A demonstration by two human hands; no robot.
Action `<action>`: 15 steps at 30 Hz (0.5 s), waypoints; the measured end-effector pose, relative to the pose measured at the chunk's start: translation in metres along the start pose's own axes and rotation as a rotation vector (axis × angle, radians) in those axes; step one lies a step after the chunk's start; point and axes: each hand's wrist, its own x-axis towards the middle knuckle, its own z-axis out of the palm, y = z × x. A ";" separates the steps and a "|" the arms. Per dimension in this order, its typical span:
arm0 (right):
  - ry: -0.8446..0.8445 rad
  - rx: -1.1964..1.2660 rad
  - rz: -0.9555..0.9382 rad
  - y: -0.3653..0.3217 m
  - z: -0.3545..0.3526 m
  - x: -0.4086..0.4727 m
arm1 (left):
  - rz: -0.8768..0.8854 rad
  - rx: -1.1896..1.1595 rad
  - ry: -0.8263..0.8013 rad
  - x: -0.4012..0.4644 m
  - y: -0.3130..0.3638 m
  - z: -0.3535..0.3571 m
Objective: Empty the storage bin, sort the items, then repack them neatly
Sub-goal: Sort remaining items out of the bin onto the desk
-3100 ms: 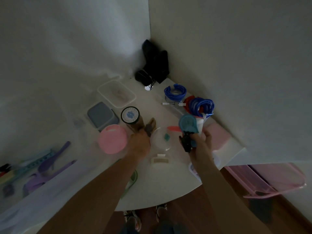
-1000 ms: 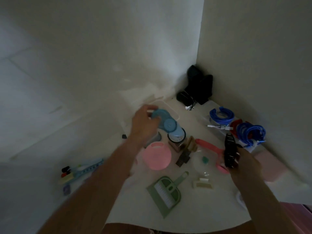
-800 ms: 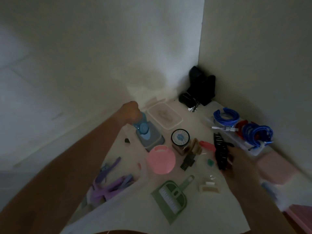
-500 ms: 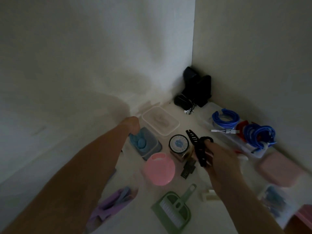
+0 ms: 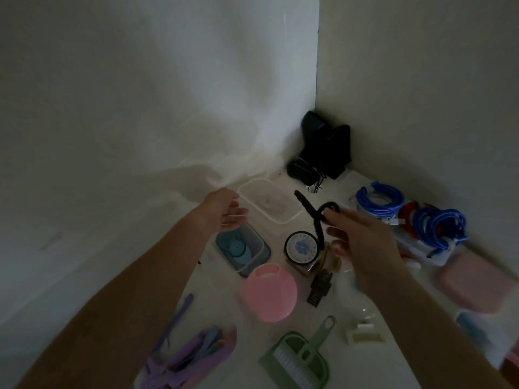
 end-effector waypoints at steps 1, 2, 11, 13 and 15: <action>-0.008 -0.044 -0.020 -0.002 0.004 0.006 | 0.010 -0.039 -0.008 0.002 0.003 0.002; -0.020 -0.089 -0.043 -0.003 0.009 0.013 | 0.027 -0.067 -0.016 0.003 0.006 0.005; -0.127 -0.537 -0.147 0.017 0.059 0.104 | 0.150 -0.027 0.016 0.020 0.018 0.039; -0.166 -0.558 -0.100 0.016 0.063 0.118 | 0.176 0.020 0.035 0.026 0.015 0.047; -0.218 -0.539 -0.068 0.015 0.066 0.125 | 0.199 0.062 0.036 0.031 0.009 0.056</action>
